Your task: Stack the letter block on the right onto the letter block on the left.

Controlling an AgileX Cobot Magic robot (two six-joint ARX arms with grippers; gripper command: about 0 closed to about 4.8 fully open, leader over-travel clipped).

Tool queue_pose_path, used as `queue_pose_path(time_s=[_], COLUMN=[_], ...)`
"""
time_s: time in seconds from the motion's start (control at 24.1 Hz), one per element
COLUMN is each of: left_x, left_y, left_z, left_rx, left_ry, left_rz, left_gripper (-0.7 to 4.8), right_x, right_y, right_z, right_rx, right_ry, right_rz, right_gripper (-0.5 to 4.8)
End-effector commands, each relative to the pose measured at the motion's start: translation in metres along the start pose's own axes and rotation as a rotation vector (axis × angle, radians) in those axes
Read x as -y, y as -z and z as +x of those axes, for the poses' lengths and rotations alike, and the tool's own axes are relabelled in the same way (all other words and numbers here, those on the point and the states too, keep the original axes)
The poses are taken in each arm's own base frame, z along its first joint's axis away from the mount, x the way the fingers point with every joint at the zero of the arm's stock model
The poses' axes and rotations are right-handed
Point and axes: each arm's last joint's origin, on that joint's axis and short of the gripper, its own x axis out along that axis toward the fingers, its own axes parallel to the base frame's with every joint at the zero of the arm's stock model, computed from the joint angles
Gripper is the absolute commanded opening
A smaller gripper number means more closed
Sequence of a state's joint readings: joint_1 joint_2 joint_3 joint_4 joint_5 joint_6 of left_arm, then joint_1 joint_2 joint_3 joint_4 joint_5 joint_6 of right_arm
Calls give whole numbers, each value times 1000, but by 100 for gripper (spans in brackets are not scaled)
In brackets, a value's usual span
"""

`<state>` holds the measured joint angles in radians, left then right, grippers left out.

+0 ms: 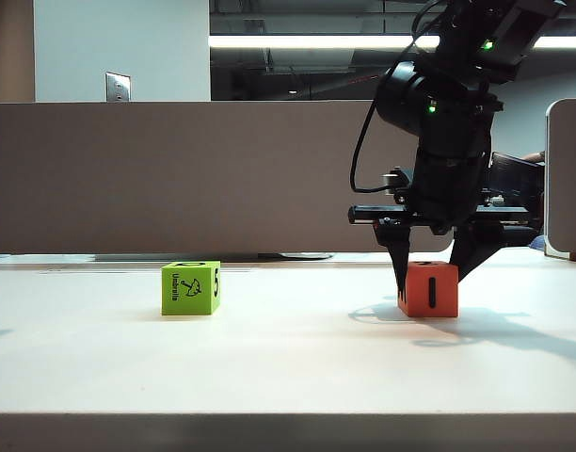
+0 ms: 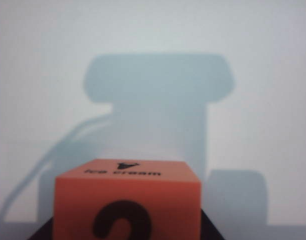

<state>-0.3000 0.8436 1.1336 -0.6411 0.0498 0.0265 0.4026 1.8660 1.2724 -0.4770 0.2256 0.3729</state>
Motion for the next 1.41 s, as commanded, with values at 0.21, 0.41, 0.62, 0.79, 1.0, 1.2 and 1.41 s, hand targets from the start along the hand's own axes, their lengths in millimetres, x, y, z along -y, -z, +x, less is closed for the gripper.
queue_pose_path(time_s=[0.21, 0.41, 0.62, 0.79, 1.0, 1.2, 1.41], left_x=[0, 0, 0, 0, 0, 0, 0], left_y=[0, 0, 3, 3, 3, 4, 4], left_z=[-2, -2, -2, -2, -2, -2, -2], left_rx=[-6, -11, -36, -39, -39, -46, -49], left_ry=[-4, -3, -2, -2, 0, 1, 1], left_rz=[29, 29, 28, 28, 28, 27, 27], left_gripper=[-5, -6, -5, -5, -5, -6, -5], right_x=[-4, -18, -38, -59, -94, -125, -129], right_y=[-8, -26, -51, -62, -66, -57, -58], right_z=[-17, -39, -76, -99, -108, -83, -71], right_rx=[20, 44, 164, 299, 370, 326, 294], right_ry=[-162, -394, -411, -433, -475, -536, -378], right_rz=[-89, -303, -521, -746, -892, -1005, -993], right_gripper=[278, 278, 278, 279, 311, 310, 333])
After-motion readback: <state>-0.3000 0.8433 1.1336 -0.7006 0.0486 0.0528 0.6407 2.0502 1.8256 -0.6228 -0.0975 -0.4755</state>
